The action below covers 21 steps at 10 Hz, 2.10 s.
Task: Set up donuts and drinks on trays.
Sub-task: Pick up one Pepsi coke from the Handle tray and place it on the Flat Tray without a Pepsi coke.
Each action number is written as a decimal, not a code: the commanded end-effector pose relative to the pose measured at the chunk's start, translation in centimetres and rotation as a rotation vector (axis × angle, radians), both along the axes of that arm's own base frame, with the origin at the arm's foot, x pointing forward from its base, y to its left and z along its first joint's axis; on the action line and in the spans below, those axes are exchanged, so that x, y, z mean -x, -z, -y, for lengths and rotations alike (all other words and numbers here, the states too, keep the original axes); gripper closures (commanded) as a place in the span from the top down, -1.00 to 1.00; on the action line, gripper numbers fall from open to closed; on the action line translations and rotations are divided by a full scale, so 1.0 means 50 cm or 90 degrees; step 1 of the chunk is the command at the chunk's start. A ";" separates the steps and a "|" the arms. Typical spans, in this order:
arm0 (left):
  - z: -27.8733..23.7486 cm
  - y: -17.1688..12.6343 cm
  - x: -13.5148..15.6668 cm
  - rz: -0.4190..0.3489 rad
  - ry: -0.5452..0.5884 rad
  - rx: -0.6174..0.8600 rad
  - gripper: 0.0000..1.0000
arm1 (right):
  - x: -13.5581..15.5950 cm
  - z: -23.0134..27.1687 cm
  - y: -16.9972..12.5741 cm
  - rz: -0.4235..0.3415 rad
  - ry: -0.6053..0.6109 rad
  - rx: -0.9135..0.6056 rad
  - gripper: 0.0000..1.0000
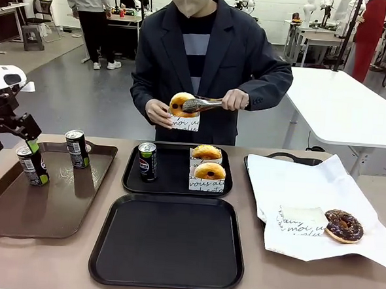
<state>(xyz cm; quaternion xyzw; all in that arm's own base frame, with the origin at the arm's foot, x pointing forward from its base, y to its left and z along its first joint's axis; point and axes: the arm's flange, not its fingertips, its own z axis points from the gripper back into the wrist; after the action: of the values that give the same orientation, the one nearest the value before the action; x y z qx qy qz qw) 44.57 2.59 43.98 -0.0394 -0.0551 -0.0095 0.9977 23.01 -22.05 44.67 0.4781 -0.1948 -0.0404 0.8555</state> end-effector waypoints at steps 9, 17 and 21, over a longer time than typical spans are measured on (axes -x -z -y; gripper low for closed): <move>0.020 0.090 -0.049 0.002 -0.028 -0.058 1.00 | -0.003 -0.001 0.001 0.017 -0.002 -0.010 1.00; 0.009 0.126 -0.095 -0.003 -0.039 -0.041 1.00 | -0.003 -0.001 0.001 0.017 -0.002 -0.010 1.00; 0.011 0.130 -0.097 -0.011 -0.038 -0.025 0.72 | -0.003 -0.001 0.001 0.017 -0.002 -0.010 1.00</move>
<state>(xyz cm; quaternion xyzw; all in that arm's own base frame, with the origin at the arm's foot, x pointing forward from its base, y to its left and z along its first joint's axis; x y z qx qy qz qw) 49.10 2.10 37.42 -0.0089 -0.0432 0.0081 0.9990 23.01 -22.05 44.67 0.4781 -0.1948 -0.0403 0.8555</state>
